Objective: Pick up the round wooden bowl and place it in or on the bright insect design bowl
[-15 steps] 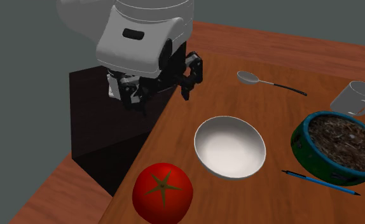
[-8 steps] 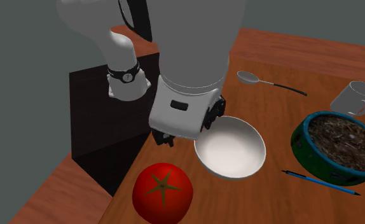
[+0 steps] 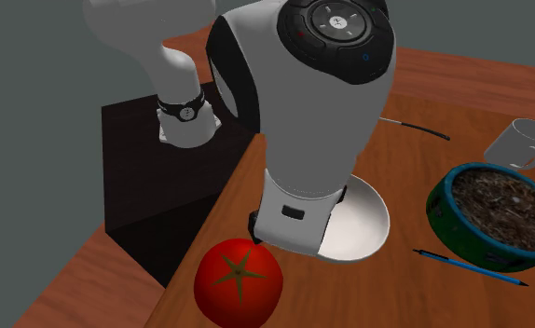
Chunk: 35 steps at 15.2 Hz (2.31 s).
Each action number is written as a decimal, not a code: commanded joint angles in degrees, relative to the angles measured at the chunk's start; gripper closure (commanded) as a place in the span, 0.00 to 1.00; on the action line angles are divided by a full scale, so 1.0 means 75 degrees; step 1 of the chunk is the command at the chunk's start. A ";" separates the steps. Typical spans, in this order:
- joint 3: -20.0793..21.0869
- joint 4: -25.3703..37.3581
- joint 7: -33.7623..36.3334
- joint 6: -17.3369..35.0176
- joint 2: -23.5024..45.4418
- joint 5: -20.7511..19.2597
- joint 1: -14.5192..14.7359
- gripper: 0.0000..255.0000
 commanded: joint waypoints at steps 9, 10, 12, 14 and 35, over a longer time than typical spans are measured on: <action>0.0025 -0.0142 -0.0018 0.0403 0.0255 0.0043 0.0024 0.00; 0.0025 -0.0142 -0.0018 0.0403 0.0255 0.0043 0.0024 0.00; 0.0025 -0.0143 -0.0018 0.0403 0.0254 0.0043 0.0024 1.00; 0.0023 -0.0153 -0.0021 0.0404 0.0244 0.0043 0.0022 1.00; -0.0001 0.0289 0.0157 -0.1157 -0.0880 -0.0069 0.0002 1.00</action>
